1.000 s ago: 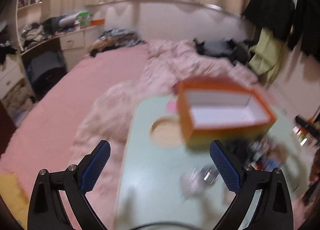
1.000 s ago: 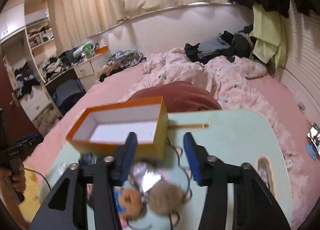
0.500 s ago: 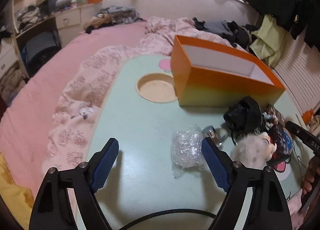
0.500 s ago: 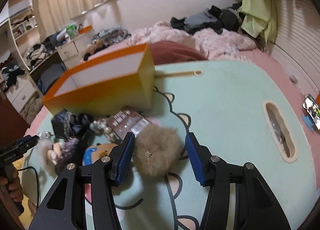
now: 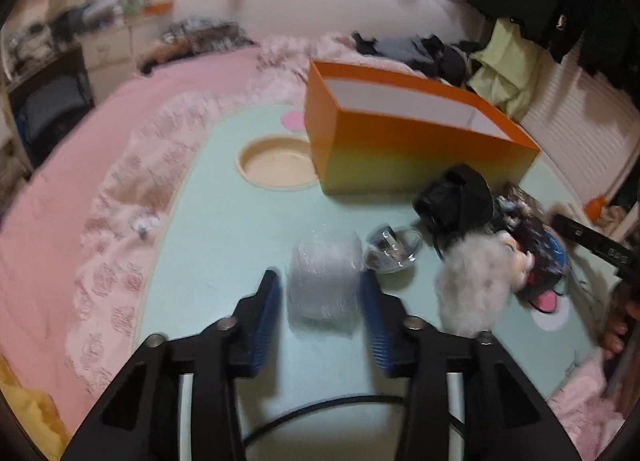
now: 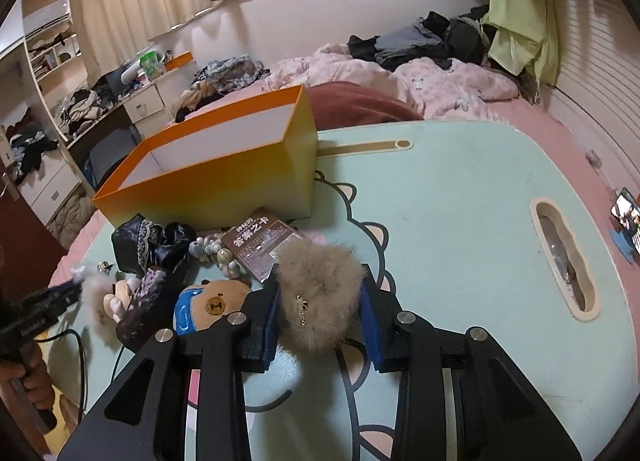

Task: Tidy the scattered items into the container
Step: 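Grasp the clear plastic bag on the table with the left gripper, then carry the beige pom-pom into the orange box with the right gripper while the left carries the bag in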

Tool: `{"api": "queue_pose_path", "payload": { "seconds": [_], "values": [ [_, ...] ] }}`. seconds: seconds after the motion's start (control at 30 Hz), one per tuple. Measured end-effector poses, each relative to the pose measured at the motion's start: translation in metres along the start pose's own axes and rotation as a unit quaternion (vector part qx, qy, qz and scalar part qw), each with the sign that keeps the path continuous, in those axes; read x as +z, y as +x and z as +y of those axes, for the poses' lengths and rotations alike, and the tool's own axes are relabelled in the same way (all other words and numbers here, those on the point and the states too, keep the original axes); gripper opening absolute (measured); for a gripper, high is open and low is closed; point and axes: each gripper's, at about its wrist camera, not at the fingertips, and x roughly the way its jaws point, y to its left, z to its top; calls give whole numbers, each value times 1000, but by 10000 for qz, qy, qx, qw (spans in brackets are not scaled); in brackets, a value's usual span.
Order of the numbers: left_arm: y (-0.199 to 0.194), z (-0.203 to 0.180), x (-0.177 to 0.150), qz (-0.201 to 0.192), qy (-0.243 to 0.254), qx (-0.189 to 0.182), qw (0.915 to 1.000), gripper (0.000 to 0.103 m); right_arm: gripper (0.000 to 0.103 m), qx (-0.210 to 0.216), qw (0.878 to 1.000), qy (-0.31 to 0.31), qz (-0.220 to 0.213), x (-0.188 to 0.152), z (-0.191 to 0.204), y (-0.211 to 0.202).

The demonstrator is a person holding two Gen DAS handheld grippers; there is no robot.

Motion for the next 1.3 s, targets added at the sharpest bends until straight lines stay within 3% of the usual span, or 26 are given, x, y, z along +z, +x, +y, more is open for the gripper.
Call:
{"api": "queue_pose_path", "payload": {
  "seconds": [0.07, 0.1, 0.13, 0.2, 0.23, 0.27, 0.5, 0.7, 1.1, 1.3],
  "values": [
    [2, -1, 1, -3, 14, 56, 10000, 61, 36, 43, 10000, 32, 7, 0, -1, 1],
    [2, -2, 1, -10, 46, 40, 10000, 54, 36, 50, 10000, 34, 1, 1, -1, 1],
    [1, -3, 0, -33, 83, 24, 10000, 34, 36, 50, 10000, 33, -1, 0, -1, 1],
    [-1, -4, 0, -58, 119, -6, 9999, 13, 36, 46, 10000, 33, -3, 1, -1, 1],
    [0, -3, 0, -54, 96, -30, 9999, 4, 36, 51, 10000, 41, -8, 0, -1, 1],
    [0, -2, 0, -52, 54, -53, 10000, 3, 36, 56, 10000, 51, -10, 0, -1, 2],
    [-7, 3, 1, -228, -107, -234, 9994, 1, 36, 80, 9999, 88, -42, 0, -3, 0],
    [-43, -10, 13, -789, 61, -548, 9954, 1, 36, 95, 9999, 97, -104, 0, -2, -3],
    [-72, -39, 58, -1462, 507, -913, 9837, 1, 36, 454, 9981, 47, -422, 11, 7, -17],
    [-66, -55, 99, -1527, 677, -1382, 9762, 1, 36, 645, 9958, -201, -610, 37, 23, -26]
  ]
}}
